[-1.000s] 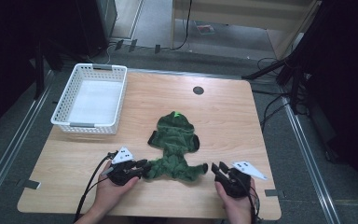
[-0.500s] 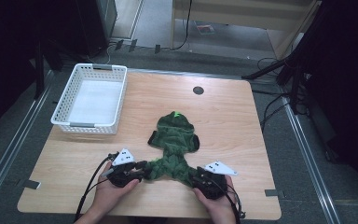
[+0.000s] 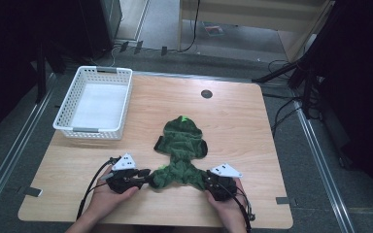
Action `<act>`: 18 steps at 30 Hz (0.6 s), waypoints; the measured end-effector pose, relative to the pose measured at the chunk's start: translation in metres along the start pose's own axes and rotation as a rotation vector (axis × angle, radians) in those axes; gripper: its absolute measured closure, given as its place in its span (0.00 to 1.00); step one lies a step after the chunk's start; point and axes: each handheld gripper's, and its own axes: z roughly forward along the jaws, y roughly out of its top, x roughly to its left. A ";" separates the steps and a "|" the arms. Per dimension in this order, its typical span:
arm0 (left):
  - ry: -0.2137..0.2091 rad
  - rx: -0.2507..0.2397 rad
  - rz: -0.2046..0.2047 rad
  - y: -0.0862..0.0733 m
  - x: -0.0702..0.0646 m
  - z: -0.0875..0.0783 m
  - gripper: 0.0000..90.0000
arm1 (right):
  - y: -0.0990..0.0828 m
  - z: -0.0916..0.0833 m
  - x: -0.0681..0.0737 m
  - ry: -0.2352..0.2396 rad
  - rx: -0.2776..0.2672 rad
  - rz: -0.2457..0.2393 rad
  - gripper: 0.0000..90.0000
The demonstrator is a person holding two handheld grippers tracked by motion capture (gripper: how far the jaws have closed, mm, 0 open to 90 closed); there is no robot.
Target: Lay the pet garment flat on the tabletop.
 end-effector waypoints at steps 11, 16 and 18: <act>-0.043 0.016 0.033 0.000 -0.012 0.009 0.68 | -0.002 -0.017 -0.007 0.038 -0.047 0.034 0.73; -0.037 0.004 0.032 0.002 -0.009 0.002 0.71 | -0.005 -0.015 -0.011 0.021 -0.018 0.052 0.71; -0.035 -0.017 0.017 0.004 -0.008 0.000 0.70 | -0.005 -0.017 -0.013 0.012 -0.024 0.058 0.70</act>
